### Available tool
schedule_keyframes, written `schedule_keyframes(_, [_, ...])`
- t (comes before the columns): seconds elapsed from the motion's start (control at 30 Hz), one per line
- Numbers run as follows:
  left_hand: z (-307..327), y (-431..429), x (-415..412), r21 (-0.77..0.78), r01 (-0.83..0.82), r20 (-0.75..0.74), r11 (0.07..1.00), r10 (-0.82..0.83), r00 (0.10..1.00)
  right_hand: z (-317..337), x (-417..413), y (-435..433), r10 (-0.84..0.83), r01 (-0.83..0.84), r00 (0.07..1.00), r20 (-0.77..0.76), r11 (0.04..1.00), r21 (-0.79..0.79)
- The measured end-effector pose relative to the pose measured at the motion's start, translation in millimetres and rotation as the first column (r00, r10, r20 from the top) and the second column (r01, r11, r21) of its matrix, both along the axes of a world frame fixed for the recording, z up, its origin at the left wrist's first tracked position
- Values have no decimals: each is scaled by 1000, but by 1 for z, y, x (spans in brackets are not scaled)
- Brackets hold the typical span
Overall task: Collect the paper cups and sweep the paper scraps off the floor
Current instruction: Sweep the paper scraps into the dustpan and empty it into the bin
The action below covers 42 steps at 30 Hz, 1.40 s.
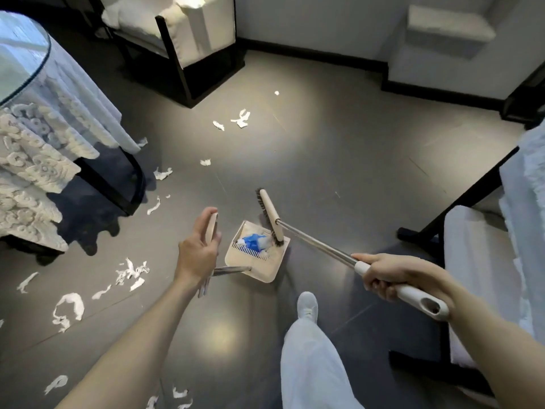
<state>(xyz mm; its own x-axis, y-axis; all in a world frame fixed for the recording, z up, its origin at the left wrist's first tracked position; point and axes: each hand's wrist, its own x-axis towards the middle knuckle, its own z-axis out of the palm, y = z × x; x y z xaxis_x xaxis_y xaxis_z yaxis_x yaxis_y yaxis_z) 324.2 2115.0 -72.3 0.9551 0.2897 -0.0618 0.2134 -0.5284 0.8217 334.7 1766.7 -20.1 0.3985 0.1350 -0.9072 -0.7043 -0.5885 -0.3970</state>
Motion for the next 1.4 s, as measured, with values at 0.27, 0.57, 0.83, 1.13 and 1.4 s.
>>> schedule_keyframes(0.27, [28, -34, 201, -58, -163, -2, 985, 163, 987, 31, 242, -22, -33, 32, 995, 95, 999, 20])
schedule_keyframes(0.57, [19, -21, 450, -83, -223, 9, 971, 224, 974, 22, 521, 6, -51, 42, 986, 158, 997, 59])
schedule_keyframes(0.83, [8, -6, 672, -120, -224, -20, 967, 223, 975, -4, 749, 40, -73, 63, 979, 192, 996, 58])
schedule_keyframes(1.13, [-12, -8, 869, -105, -315, -163, 943, 296, 941, -52, 992, 50, -218, 204, 972, 87, 967, 153])
schedule_keyframes(1.4, [-21, -1, 959, 0, -386, -300, 922, 369, 880, -69, 1183, 46, -22, 28, 989, 145, 999, -38])
